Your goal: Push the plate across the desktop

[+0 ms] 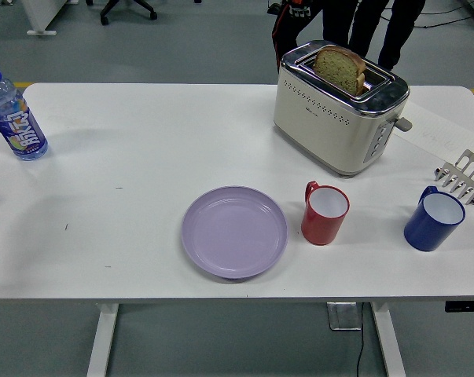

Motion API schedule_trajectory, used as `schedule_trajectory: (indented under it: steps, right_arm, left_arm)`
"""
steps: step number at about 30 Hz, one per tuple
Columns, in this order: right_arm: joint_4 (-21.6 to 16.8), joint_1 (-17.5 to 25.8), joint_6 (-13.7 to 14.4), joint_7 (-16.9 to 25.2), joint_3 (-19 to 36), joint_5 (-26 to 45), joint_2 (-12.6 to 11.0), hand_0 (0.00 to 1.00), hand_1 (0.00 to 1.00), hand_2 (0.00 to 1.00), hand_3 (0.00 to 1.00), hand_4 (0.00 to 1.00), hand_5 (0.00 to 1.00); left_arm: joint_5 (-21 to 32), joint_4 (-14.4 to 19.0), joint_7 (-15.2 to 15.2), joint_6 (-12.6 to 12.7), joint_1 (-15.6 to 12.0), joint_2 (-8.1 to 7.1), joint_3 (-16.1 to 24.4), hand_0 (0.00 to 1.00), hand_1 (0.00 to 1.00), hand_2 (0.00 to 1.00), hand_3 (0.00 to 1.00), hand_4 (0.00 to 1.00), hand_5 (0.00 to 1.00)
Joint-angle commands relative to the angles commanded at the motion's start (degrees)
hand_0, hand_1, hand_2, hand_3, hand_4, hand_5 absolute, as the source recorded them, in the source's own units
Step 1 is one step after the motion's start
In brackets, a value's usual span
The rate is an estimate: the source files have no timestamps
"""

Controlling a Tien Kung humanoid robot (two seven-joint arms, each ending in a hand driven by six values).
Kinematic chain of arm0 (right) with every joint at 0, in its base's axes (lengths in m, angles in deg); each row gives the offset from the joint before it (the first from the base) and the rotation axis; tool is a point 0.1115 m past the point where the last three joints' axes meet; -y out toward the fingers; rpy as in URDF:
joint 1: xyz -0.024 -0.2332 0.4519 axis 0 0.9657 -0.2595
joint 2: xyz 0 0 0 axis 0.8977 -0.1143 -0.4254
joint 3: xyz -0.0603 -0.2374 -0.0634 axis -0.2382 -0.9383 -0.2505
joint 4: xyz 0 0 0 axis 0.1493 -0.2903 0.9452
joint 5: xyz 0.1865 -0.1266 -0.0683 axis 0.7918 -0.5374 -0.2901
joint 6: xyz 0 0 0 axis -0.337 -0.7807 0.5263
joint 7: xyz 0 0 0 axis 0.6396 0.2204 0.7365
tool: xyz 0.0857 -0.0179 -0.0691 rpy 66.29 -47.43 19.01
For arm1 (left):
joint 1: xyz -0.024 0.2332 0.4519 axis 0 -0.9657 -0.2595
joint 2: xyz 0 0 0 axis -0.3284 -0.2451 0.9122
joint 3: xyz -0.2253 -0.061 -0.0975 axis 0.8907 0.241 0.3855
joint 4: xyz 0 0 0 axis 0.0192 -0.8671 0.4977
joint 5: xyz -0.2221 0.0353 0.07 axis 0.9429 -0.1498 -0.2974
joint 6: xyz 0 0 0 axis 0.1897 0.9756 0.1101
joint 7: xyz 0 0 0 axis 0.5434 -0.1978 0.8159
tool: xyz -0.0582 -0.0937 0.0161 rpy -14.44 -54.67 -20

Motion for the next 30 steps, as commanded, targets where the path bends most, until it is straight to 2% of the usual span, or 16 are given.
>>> schedule_trajectory:
  steps: [19, 30]
  right_arm:
    - [0.0, -1.7, 0.2, 0.3, 0.5, -0.7, -0.2, 0.628, 0.583, 0.662, 0.609, 0.176, 0.297]
    - [0.0, -1.5, 0.1, 0.3, 0.3, -0.5, -0.2, 0.628, 0.584, 0.662, 0.609, 0.176, 0.298]
  left_arm:
    - [0.0, 0.9, -0.7, 0.7, 0.6, 0.6, 2.6, 0.76, 0.779, 0.776, 0.774, 0.476, 0.998]
    - [0.0, 1.2, -0.9, 0.6, 0.4, 0.54, 2.7, 0.761, 0.78, 0.777, 0.775, 0.479, 0.998]
